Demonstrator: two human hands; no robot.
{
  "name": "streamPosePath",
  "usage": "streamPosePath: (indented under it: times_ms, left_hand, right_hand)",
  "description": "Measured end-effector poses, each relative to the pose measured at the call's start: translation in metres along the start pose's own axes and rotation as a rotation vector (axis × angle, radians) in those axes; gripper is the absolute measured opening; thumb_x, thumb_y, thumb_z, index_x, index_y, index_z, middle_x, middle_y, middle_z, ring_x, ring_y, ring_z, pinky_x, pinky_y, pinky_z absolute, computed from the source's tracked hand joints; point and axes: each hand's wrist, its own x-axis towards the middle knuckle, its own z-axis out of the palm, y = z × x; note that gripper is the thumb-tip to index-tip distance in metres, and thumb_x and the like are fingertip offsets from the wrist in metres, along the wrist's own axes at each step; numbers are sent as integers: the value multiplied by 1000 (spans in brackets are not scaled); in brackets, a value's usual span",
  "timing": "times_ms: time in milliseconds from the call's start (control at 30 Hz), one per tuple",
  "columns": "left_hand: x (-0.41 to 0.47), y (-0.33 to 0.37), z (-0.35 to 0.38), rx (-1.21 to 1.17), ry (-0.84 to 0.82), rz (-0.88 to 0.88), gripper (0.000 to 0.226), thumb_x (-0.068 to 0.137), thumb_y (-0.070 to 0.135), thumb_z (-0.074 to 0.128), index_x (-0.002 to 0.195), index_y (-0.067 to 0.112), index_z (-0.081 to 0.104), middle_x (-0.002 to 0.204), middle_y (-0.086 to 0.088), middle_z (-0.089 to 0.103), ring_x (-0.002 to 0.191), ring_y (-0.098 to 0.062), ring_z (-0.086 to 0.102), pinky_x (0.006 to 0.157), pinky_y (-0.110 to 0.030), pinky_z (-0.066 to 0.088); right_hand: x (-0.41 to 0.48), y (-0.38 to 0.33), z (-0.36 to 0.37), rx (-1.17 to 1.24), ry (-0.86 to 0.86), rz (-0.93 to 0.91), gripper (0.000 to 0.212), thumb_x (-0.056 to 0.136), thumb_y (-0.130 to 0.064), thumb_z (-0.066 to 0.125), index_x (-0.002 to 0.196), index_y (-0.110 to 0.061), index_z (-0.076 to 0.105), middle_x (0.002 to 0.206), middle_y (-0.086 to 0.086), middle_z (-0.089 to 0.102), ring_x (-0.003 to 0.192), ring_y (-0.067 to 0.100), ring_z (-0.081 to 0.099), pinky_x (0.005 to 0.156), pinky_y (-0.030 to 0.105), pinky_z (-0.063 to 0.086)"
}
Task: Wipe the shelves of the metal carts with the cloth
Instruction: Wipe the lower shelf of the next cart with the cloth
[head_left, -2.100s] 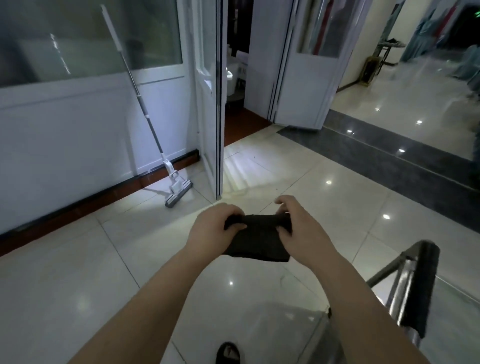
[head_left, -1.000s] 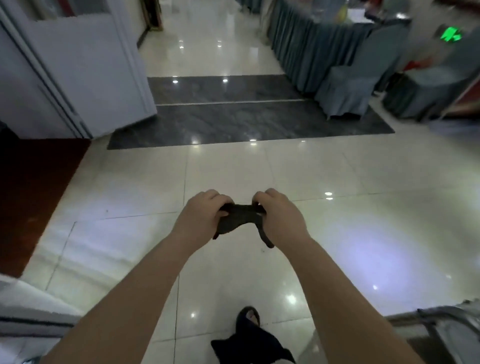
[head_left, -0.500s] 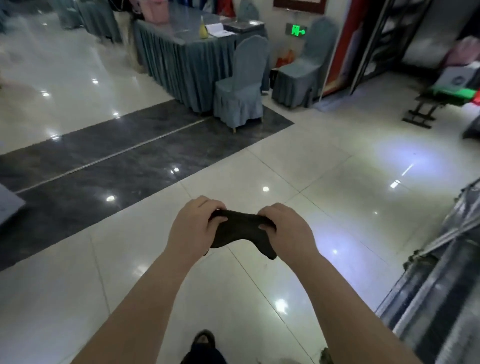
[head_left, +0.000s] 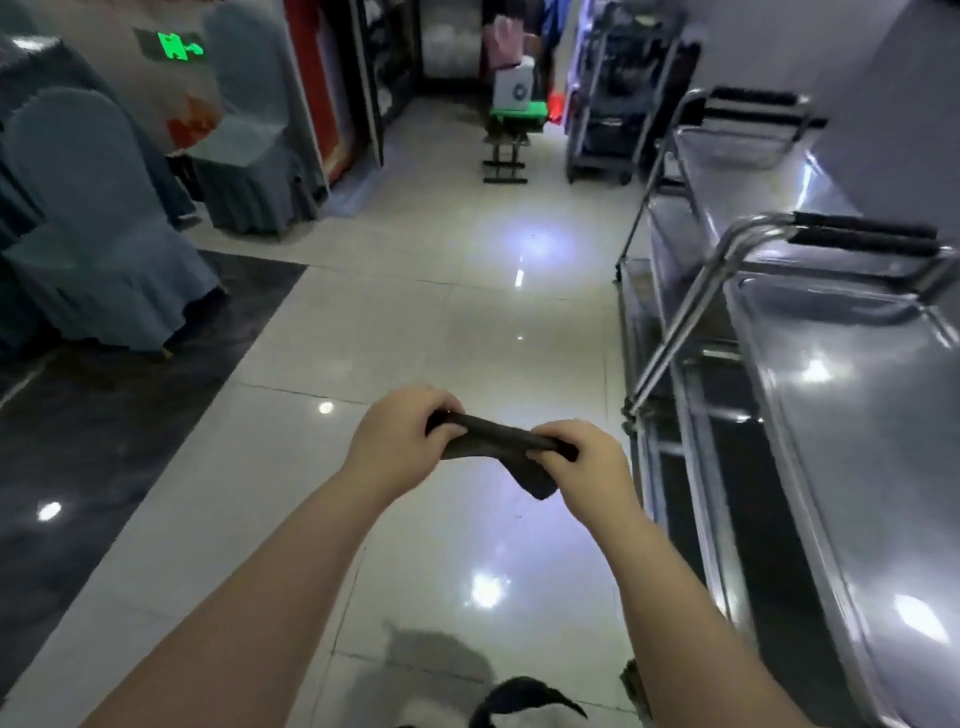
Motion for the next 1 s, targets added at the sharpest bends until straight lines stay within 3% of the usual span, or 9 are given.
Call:
streamPosePath:
  times_ms: [133, 300, 400, 500, 633, 733, 900, 1000]
  left_hand:
    - [88, 17, 34, -36, -112, 160, 7, 88, 24, 65, 93, 27, 66, 87, 16, 54, 90, -10, 52, 75, -27, 38]
    - [187, 65, 90, -69, -213, 340, 5, 89, 21, 65, 93, 22, 67, 93, 6, 59, 95, -17, 54, 83, -32, 43]
    - [237, 96, 118, -80, -276, 375, 3, 88, 22, 66, 91, 23, 65, 92, 5, 58, 96, -20, 54, 82, -35, 44]
    - [285, 122, 141, -103, -309, 434, 3, 88, 22, 66, 90, 24, 65, 90, 7, 57, 94, -18, 53, 80, -33, 43]
    - [341, 152, 169, -81, -356, 525, 5, 87, 19, 68, 88, 23, 64, 90, 6, 58, 92, -19, 53, 80, -34, 44]
    - [377, 165, 200, -65, -452, 643, 12, 86, 18, 68, 88, 26, 60, 88, 7, 55, 90, -20, 53, 75, -32, 41]
    - [414, 156, 271, 46, -714, 875, 17, 91, 15, 60, 107, 20, 62, 92, 4, 45, 95, -23, 51, 73, -30, 37]
    - [426, 139, 303, 100, -889, 1007, 14, 93, 15, 57, 102, 19, 65, 89, 3, 45, 94, -26, 52, 68, -29, 32]
  right_hand:
    - [36, 25, -25, -30, 166, 101, 24, 86, -8, 64, 88, -31, 70, 93, -12, 62, 90, -4, 55, 74, 9, 39]
    - [87, 66, -77, -36, 349, 203, 17, 86, -7, 65, 95, -21, 72, 93, -14, 63, 93, 5, 58, 84, 24, 47]
    - [117, 84, -114, -10, 428, 275, 17, 84, -7, 65, 94, -20, 70, 95, -7, 65, 91, 6, 60, 81, 25, 49]
    - [148, 98, -148, 29, 512, 324, 17, 83, -8, 67, 89, -24, 68, 91, -11, 65, 87, 1, 59, 74, 17, 47]
    - [179, 118, -173, -31, 583, 376, 17, 84, -10, 66, 85, -26, 64, 89, -12, 62, 85, 2, 57, 73, 20, 46]
    - [191, 138, -173, -32, 634, 475, 15, 85, -11, 65, 87, -26, 63, 89, -12, 61, 84, 6, 58, 73, 25, 49]
    - [206, 172, -135, 21, 598, 677, 6, 83, -19, 56, 86, -17, 61, 84, -3, 60, 76, 15, 56, 73, 39, 49]
    - [211, 183, -98, 111, 700, 814, 21, 78, -30, 54, 79, -10, 61, 79, 5, 61, 75, 24, 58, 70, 43, 49]
